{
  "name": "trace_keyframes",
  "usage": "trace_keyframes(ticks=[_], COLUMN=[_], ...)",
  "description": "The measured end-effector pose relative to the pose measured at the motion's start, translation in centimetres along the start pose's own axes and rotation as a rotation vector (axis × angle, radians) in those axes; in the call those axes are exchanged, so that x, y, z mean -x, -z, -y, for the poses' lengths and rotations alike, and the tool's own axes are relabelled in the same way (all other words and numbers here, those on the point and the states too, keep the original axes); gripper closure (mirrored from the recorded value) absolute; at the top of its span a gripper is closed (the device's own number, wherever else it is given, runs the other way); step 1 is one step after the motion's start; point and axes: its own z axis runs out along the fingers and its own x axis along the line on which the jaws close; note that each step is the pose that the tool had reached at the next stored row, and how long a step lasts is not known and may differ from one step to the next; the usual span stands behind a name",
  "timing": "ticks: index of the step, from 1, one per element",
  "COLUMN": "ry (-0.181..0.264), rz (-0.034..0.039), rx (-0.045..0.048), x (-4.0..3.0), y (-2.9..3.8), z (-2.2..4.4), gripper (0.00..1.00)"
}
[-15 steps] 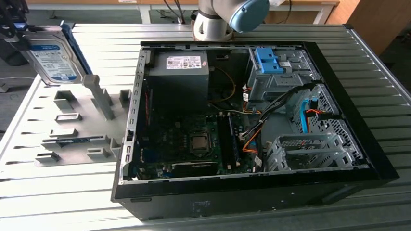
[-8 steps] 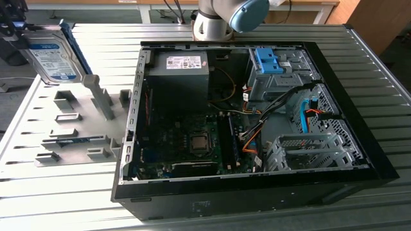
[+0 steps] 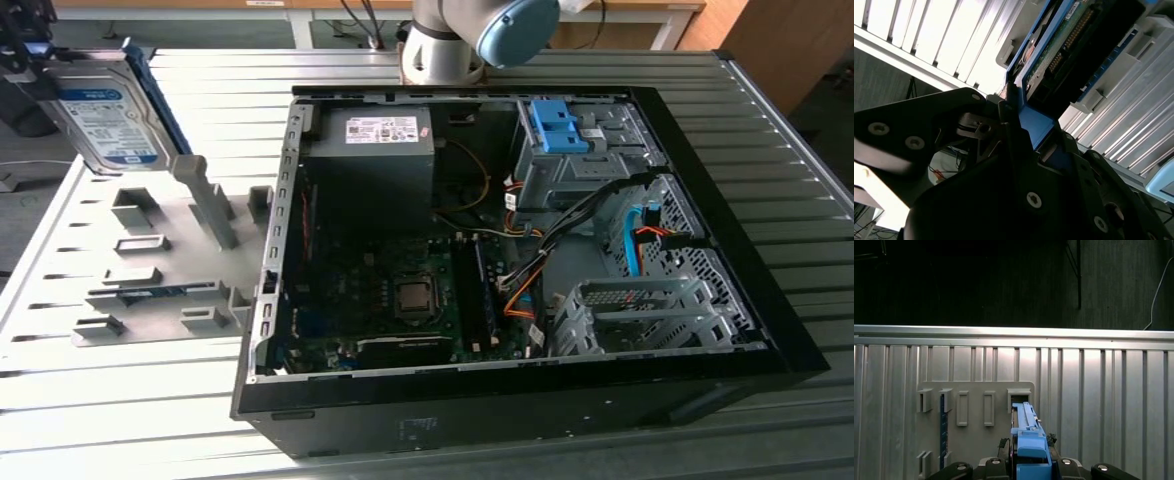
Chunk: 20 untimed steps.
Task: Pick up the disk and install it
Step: 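Pick up the disk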
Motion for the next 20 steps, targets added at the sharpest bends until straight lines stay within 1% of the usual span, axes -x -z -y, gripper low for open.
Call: trace_keyframes(ticks=[8, 20], ry=[0.000, 0.000], rz=[0.0000, 0.0000], rx=[0.0000, -0.0001], x=[0.00, 0.01], y=[0.24, 0.82], z=[0.00, -0.01], gripper=[0.64, 0.64])
